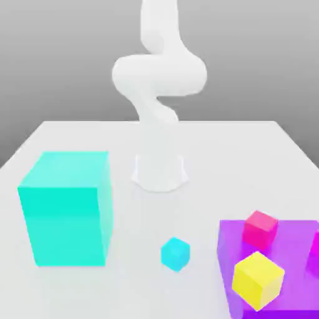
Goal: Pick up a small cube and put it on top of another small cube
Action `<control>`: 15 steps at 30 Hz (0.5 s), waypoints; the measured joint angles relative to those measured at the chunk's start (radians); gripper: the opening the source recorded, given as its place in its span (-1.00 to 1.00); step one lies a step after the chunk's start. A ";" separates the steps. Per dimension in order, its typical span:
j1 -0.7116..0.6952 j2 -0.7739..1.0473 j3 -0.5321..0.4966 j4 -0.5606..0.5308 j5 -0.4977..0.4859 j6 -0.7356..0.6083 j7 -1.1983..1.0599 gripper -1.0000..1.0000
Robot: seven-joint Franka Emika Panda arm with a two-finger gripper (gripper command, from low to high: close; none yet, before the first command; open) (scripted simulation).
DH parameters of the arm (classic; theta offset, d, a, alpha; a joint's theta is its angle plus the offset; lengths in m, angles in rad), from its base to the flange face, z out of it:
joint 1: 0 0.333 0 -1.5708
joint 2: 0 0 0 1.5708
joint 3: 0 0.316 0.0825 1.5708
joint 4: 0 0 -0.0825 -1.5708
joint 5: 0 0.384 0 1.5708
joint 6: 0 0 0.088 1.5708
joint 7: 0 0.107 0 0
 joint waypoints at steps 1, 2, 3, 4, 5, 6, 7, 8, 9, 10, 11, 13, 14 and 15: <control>0.012 0.037 -0.007 -0.027 -0.005 0.027 -0.032 0.00; 0.024 0.073 -0.014 -0.053 -0.011 0.054 -0.064 0.00; 0.036 0.109 -0.021 -0.079 -0.015 0.080 -0.096 0.00; 0.046 0.145 -0.027 -0.105 -0.018 0.106 -0.128 0.00; 0.057 0.180 -0.034 -0.130 -0.021 0.131 -0.160 0.00; 0.068 0.215 -0.041 -0.156 -0.024 0.157 -0.192 0.00; 0.079 0.251 -0.049 -0.181 -0.027 0.182 -0.225 0.00; 0.089 0.286 -0.056 -0.207 -0.030 0.208 -0.258 0.00; 0.101 0.322 -0.064 -0.232 -0.032 0.234 -0.291 0.00; 0.112 0.359 -0.072 -0.258 -0.033 0.260 -0.326 0.00; 0.122 0.396 -0.079 -0.285 -0.033 0.287 -0.361 0.00; 0.142 0.473 -0.091 -0.339 -0.032 0.342 -0.436 0.00; 0.152 0.514 -0.097 -0.366 -0.029 0.371 -0.477 0.00; 0.158 0.557 -0.097 -0.395 -0.022 0.401 -0.522 0.00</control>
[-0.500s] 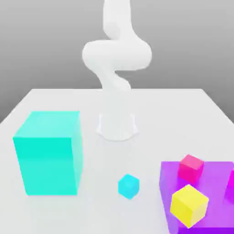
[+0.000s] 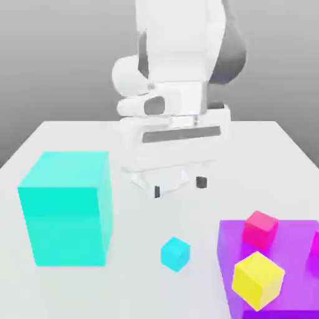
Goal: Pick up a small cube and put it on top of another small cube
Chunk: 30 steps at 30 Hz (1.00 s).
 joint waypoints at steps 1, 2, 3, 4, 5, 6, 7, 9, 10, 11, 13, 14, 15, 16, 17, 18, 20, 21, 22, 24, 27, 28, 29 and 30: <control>0.008 0.041 -0.003 -0.028 0.006 0.029 -0.043 0.00; 0.015 0.079 -0.003 -0.055 0.013 0.057 -0.085 0.00; 0.022 0.117 -0.001 -0.081 0.022 0.084 -0.127 0.00; 0.023 0.154 0.002 -0.100 0.032 0.111 -0.162 0.00; 0.023 0.191 0.007 -0.107 0.045 0.139 -0.186 0.00; 0.020 0.227 0.016 -0.106 0.060 0.168 -0.204 0.00; 0.012 0.264 0.027 -0.103 0.074 0.197 -0.217 0.00; -0.012 0.336 0.057 -0.091 0.096 0.256 -0.236 0.00; -0.025 0.372 0.071 -0.085 0.103 0.285 -0.242 0.00; -0.036 0.408 0.083 -0.078 0.105 0.314 -0.244 0.00; -0.046 0.439 0.093 -0.073 0.108 0.339 -0.246 -1.00; -0.046 0.439 0.093 -0.073 0.107 0.339 -0.246 -1.00; -0.046 0.438 0.093 -0.073 0.107 0.338 -0.246 -1.00; -0.046 0.438 0.093 -0.073 0.107 0.337 -0.245 -1.00; -0.046 0.438 0.093 -0.073 0.106 0.337 -0.244 -1.00; -0.052 0.454 0.098 -0.070 0.107 0.349 -0.245 -1.00; -0.046 0.420 0.091 -0.076 0.101 0.322 -0.241 -1.00; -0.040 0.390 0.083 -0.082 0.094 0.298 -0.236 -1.00; -0.035 0.357 0.076 -0.088 0.085 0.271 -0.229 -1.00; -0.030 0.287 0.065 -0.102 0.063 0.215 -0.213 -1.00; -0.029 0.198 0.065 -0.101 0.039 0.125 -0.194 -1.00; -0.024 0.190 0.069 -0.077 0.037 0.094 -0.191 -1.00; -0.019 0.188 0.074 -0.047 0.036 0.062 -0.188 -1.00; -0.010 0.189 0.076 -0.014 0.035 0.030 -0.186 -1.00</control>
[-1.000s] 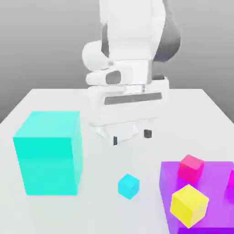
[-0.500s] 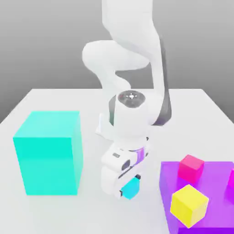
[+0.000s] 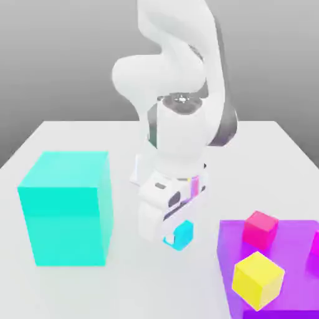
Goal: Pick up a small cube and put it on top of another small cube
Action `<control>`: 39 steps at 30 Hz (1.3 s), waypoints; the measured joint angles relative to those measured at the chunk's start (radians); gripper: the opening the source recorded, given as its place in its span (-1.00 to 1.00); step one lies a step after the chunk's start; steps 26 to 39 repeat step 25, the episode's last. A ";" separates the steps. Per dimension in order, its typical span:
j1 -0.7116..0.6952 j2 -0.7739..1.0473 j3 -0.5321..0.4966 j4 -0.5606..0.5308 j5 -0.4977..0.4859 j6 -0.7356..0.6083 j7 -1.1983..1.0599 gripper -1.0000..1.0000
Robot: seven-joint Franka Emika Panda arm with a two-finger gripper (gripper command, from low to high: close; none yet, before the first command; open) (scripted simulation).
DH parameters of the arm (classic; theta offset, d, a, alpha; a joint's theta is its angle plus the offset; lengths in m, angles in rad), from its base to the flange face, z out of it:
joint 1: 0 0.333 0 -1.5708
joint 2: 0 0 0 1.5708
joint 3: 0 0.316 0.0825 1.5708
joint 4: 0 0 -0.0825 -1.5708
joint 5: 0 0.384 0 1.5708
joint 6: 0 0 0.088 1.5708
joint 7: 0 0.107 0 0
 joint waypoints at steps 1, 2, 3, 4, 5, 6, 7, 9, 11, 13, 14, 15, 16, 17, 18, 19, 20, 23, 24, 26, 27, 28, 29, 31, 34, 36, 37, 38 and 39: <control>0.006 0.002 0.005 0.035 0.000 -0.032 0.002 -1.00; 0.015 0.005 0.008 0.070 0.000 -0.065 0.004 -1.00; 0.022 0.008 0.012 0.106 0.000 -0.098 0.006 -1.00; 0.028 0.012 0.016 0.142 0.000 -0.131 0.009 -1.00; 0.035 0.015 0.021 0.178 0.000 -0.164 0.011 -1.00; 0.041 0.019 0.025 0.215 0.000 -0.196 0.013 -1.00; 0.048 0.022 0.029 0.251 0.000 -0.229 0.015 -1.00; 0.062 0.030 0.038 0.323 0.000 -0.294 0.020 -1.00; 0.076 0.037 0.046 0.396 0.000 -0.360 0.024 -1.00; 0.090 0.044 0.054 0.468 0.000 -0.424 0.029 -1.00; 0.099 0.047 0.057 0.505 0.000 -0.458 0.032 -1.00; 0.101 0.062 0.059 0.522 0.000 -0.459 0.033 -1.00; 0.102 0.086 0.059 0.524 -0.001 -0.438 0.034 -1.00; 0.103 0.113 0.059 0.519 -0.002 -0.406 0.035 -1.00; 0.101 0.143 0.061 0.510 -0.004 -0.368 0.037 -1.00; 0.101 0.159 0.060 0.506 -0.006 -0.348 0.038 1.00; 0.101 0.159 0.060 0.506 -0.006 -0.348 0.038 1.00; 0.101 0.159 0.060 0.506 -0.006 -0.348 0.038 1.00; 0.101 0.159 0.060 0.506 -0.006 -0.348 0.038 1.00; 0.102 0.166 0.060 0.504 -0.008 -0.337 0.040 1.00; 0.102 0.166 0.060 0.504 -0.008 -0.337 0.040 1.00; 0.102 0.166 0.060 0.504 -0.008 -0.337 0.040 1.00; 0.102 0.166 0.060 0.504 -0.008 -0.337 0.040 1.00; 0.102 0.166 0.060 0.504 -0.008 -0.337 0.040 1.00; 0.102 0.166 0.060 0.504 -0.008 -0.337 0.040 1.00; 0.102 0.166 0.060 0.504 -0.008 -0.337 0.040 1.00; 0.102 0.166 0.060 0.504 -0.008 -0.337 0.040 1.00; 0.102 0.166 0.060 0.504 -0.008 -0.337 0.040 1.00; 0.102 0.166 0.060 0.504 -0.008 -0.337 0.040 1.00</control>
